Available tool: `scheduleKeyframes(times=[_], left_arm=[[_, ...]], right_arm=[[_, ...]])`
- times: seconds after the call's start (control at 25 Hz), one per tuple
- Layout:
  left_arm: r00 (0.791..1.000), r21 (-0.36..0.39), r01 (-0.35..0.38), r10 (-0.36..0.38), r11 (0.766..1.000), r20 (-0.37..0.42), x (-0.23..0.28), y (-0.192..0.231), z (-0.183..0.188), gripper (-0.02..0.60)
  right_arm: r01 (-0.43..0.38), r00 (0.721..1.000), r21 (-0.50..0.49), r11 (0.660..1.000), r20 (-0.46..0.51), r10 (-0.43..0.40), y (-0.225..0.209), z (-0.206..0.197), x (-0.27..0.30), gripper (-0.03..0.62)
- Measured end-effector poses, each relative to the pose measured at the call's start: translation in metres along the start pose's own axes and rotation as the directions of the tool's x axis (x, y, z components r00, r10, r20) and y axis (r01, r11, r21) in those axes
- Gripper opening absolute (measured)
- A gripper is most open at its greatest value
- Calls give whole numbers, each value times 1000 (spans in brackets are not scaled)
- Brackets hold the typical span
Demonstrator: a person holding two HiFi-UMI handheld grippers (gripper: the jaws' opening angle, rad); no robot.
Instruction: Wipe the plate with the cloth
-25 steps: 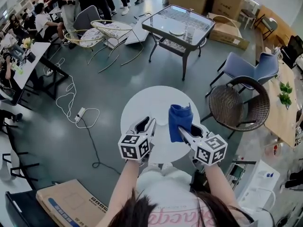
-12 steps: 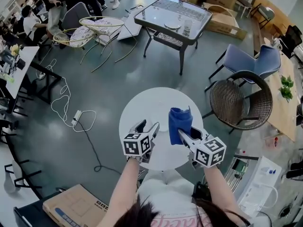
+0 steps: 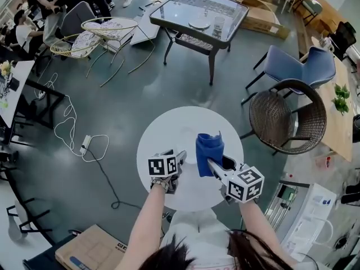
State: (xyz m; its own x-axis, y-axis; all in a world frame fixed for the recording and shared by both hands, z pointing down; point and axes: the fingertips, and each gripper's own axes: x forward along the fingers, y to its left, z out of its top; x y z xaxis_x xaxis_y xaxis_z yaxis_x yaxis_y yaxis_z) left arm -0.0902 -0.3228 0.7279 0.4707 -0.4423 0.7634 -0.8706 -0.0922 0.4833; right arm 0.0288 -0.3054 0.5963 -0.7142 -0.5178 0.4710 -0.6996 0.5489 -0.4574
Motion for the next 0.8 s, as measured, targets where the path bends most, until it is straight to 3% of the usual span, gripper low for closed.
scheduleKeyframes(times=[0.32,0.44,0.56,0.64,0.8], left_arm=[[1000,-21,-30,30,999,-5,30,5,7,232],[991,22,-127,128,992,-30,37,15,6,227],[972,87,-233,235,969,-12,37,25,4,132],[972,94,-236,236,967,6,38,27,2,114],[988,52,-157,157,986,10,36,28,7,95]], right_arm=[[45,999,35,998,-24,-44,-19,-20,12,133],[58,998,51,997,-27,-56,-23,-25,13,133],[71,997,64,995,-31,-69,-27,-29,10,133],[79,996,70,994,-34,-76,-30,-32,8,133],[85,996,71,994,-40,-82,-30,-33,10,133]])
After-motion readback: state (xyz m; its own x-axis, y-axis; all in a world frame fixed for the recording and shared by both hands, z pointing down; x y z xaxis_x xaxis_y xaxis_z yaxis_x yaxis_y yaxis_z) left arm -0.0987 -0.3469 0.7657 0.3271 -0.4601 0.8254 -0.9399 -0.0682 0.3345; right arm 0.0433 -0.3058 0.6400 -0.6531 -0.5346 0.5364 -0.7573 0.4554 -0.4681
